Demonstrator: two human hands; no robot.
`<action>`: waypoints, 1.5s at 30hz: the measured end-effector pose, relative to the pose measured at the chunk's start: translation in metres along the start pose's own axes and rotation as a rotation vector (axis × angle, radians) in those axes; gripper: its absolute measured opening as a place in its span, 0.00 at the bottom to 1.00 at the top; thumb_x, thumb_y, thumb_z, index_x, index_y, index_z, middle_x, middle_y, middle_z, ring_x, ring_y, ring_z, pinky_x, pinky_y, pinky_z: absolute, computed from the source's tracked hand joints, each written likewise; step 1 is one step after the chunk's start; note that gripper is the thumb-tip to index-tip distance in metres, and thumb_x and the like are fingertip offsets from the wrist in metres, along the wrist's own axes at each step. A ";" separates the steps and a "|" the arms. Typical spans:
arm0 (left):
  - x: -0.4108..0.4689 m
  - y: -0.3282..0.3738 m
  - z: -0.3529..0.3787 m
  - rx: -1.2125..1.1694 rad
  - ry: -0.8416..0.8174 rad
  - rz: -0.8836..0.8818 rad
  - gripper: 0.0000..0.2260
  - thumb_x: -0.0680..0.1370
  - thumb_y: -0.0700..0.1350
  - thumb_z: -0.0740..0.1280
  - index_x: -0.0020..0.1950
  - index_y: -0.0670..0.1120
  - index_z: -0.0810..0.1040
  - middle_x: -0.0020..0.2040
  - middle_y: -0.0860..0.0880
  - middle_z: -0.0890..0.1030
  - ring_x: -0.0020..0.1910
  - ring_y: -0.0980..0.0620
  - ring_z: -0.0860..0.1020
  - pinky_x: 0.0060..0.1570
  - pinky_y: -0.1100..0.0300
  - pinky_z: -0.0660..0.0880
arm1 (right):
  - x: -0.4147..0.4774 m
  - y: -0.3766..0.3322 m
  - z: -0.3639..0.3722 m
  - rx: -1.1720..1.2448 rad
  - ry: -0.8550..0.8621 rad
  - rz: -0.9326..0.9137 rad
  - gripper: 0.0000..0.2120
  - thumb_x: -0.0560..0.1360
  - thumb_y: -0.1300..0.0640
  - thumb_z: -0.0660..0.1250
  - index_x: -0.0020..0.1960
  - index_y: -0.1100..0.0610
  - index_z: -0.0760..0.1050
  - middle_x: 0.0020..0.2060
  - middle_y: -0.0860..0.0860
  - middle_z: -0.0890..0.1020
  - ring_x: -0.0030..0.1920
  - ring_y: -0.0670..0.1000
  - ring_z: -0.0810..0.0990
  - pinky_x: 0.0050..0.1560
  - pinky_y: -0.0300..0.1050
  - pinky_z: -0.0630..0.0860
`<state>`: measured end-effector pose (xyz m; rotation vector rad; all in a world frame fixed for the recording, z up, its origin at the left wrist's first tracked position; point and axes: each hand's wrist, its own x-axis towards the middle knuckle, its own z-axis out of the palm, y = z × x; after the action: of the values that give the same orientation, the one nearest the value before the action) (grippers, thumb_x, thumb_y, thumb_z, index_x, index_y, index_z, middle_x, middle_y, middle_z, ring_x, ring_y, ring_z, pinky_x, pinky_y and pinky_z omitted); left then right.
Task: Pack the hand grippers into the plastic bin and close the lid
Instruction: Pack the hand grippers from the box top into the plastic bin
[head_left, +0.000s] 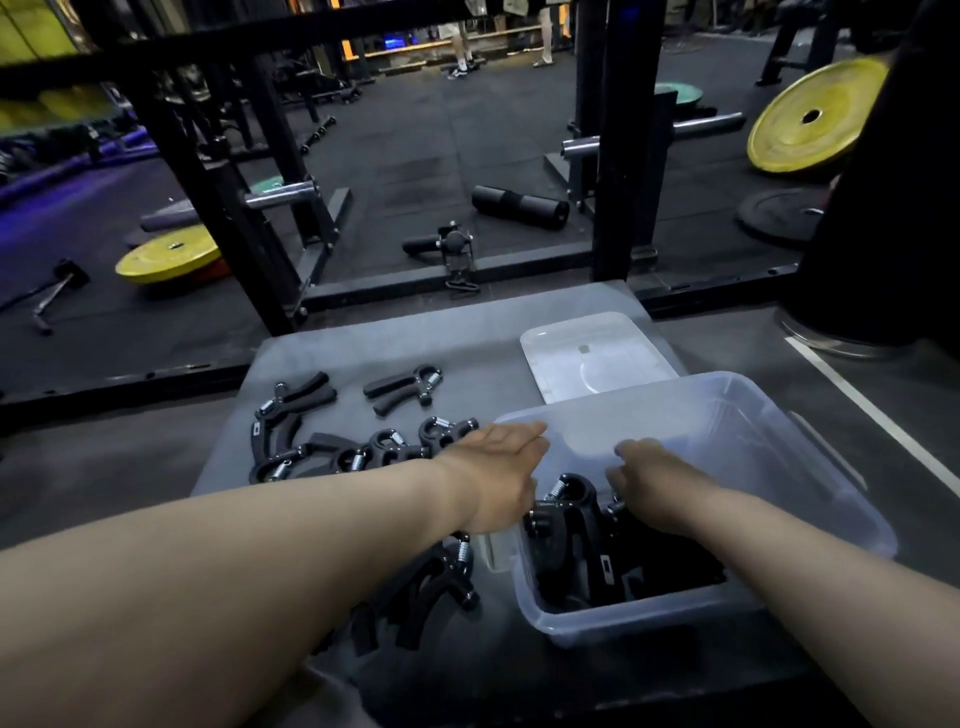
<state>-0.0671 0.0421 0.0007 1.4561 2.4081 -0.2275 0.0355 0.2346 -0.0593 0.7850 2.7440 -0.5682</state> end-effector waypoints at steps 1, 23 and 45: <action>-0.002 -0.001 0.001 0.011 0.011 0.003 0.28 0.83 0.52 0.52 0.81 0.48 0.47 0.81 0.52 0.41 0.80 0.50 0.43 0.77 0.55 0.39 | -0.006 -0.012 -0.003 0.066 0.067 -0.064 0.17 0.79 0.47 0.54 0.63 0.54 0.69 0.63 0.56 0.72 0.64 0.58 0.72 0.64 0.54 0.70; -0.040 -0.098 -0.030 -0.052 -0.375 -0.179 0.16 0.84 0.49 0.57 0.66 0.43 0.74 0.65 0.41 0.78 0.62 0.42 0.76 0.55 0.59 0.69 | -0.001 -0.171 0.021 -0.182 0.062 -0.150 0.28 0.81 0.50 0.48 0.79 0.54 0.47 0.79 0.50 0.43 0.77 0.58 0.34 0.74 0.62 0.35; 0.031 -0.345 0.086 -0.186 0.088 -0.716 0.19 0.76 0.47 0.63 0.66 0.42 0.74 0.66 0.39 0.75 0.64 0.39 0.74 0.61 0.54 0.72 | 0.004 -0.160 0.057 -0.109 0.448 -0.187 0.31 0.61 0.61 0.55 0.61 0.63 0.79 0.63 0.57 0.78 0.69 0.62 0.72 0.67 0.59 0.55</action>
<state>-0.3688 -0.1191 -0.1004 0.4908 2.8379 -0.0901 -0.0484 0.0873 -0.0633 0.7044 3.2511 -0.2973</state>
